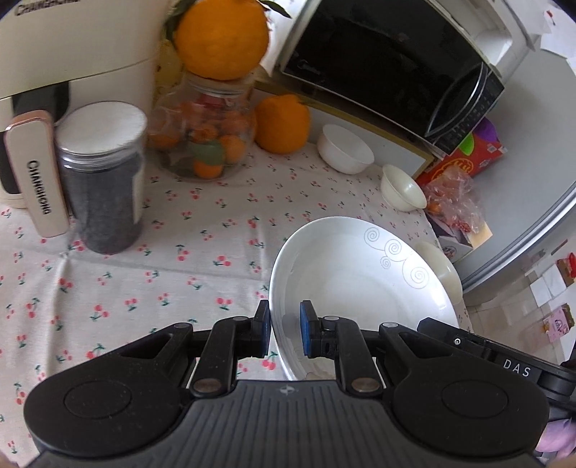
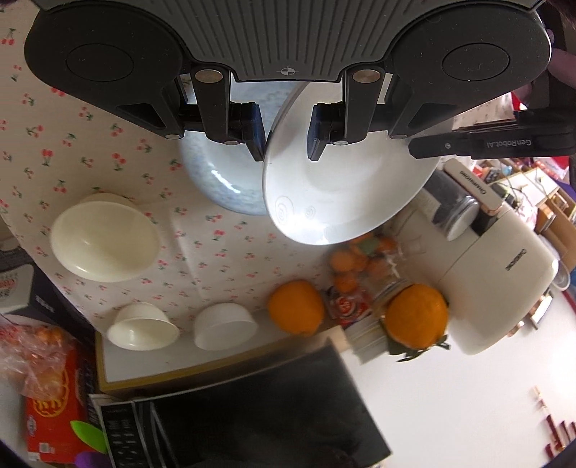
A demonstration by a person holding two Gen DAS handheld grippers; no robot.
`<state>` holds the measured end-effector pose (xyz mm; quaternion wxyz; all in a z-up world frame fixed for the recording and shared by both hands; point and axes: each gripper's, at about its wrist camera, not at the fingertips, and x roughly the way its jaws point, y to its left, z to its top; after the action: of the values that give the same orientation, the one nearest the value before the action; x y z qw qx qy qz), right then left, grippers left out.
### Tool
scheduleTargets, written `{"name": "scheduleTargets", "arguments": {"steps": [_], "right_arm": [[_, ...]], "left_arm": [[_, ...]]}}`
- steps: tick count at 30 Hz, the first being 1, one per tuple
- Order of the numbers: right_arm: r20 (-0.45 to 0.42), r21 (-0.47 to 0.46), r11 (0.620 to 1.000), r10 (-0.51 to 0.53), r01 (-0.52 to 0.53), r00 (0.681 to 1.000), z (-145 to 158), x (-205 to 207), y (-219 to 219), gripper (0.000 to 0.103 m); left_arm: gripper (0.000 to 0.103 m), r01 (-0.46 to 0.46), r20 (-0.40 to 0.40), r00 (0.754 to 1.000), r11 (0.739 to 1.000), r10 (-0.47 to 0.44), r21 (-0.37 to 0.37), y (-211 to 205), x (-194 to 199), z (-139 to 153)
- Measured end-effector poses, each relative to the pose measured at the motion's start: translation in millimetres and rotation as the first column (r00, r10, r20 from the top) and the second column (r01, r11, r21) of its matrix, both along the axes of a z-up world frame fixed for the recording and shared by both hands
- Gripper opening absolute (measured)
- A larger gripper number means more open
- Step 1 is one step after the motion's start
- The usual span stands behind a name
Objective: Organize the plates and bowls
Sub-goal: 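Lift the white plate with both tools and carry it over the blue-patterned plates, then lower the white plate onto the blue-patterned plate stack with both tools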
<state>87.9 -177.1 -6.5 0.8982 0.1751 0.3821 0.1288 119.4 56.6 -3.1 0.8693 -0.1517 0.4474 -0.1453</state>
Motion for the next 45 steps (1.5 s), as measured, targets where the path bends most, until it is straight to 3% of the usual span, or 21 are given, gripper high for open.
{"name": "scheduleTargets", "arguments": {"steps": [7,21,45], "right_arm": [[-0.033,-0.015,0.999,-0.031,0.03,0.999,-5.3,3.1,-15.3,0.025],[-0.145,-0.084,0.994,-0.085,0.073,0.986,-24.5,6.6,-25.1,0.025],[-0.175,-0.107,0.993,-0.074,0.056,0.982,-32.1,9.0,-17.8,0.025]], "left_arm": [[0.014,0.021,-0.008,1.0,0.999,-0.02,0.028,-18.4,4.1,-3.9],[0.015,0.082,-0.018,0.997,0.985,-0.08,0.153,-49.7,3.7,-17.4],[0.016,0.08,-0.006,0.997,0.966,-0.081,0.246,-58.1,2.0,-22.6]]}}
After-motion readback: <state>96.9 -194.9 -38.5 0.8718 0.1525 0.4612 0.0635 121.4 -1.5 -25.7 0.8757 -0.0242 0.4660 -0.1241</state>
